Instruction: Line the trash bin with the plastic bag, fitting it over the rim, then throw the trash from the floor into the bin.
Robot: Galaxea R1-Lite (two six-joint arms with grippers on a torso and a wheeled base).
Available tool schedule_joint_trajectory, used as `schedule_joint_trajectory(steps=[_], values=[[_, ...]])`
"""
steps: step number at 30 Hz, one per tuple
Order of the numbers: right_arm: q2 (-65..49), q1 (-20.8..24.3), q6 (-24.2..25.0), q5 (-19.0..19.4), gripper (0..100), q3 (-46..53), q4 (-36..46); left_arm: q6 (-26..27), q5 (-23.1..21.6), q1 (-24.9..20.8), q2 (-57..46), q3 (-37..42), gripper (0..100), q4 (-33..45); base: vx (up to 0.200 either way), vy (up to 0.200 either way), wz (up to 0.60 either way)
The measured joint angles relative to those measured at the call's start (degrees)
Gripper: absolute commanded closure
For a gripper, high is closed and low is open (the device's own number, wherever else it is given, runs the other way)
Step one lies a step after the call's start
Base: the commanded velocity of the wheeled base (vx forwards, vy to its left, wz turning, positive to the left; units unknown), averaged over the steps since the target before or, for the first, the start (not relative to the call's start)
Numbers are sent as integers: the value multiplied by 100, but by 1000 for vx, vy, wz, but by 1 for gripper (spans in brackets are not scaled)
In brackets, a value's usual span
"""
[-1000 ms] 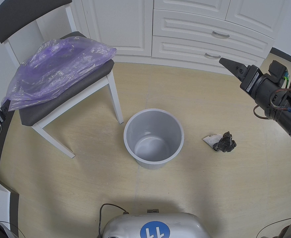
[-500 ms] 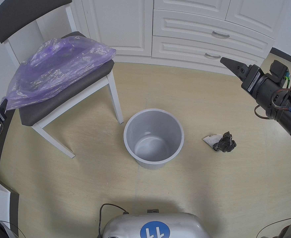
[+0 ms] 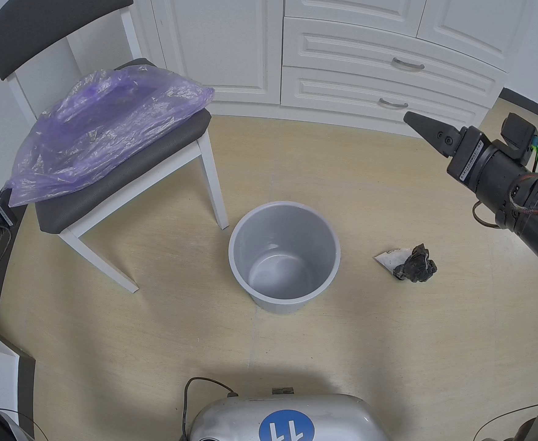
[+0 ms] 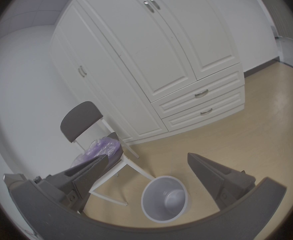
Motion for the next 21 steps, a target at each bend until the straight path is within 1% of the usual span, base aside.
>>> schedule_joint_trajectory(steps=[1,4,8,11,15,18,21], values=[[-26,61,-79,-26,0,24,0,2,-6,-44,-66,60,100,-28,0,0,0],[-76,260,-521,-107,0,83,2,16,-49,-223,-276,154,100,-46,0,0,0],[-63,402,-1090,-143,0,62,-16,43,-126,-650,-473,79,100,-38,0,0,0],[-61,501,-1235,-193,0,33,-52,172,-139,-964,-562,-69,100,154,0,0,0],[-74,684,-1321,-507,0,107,-150,599,-13,-1281,-706,-244,100,881,0,0,0],[-74,794,-1378,-749,0,145,-207,769,435,-1590,-820,-400,100,1352,0,0,0],[-67,879,-1418,-936,0,151,-240,884,1248,-2186,-945,-673,100,1916,0,0,0]])
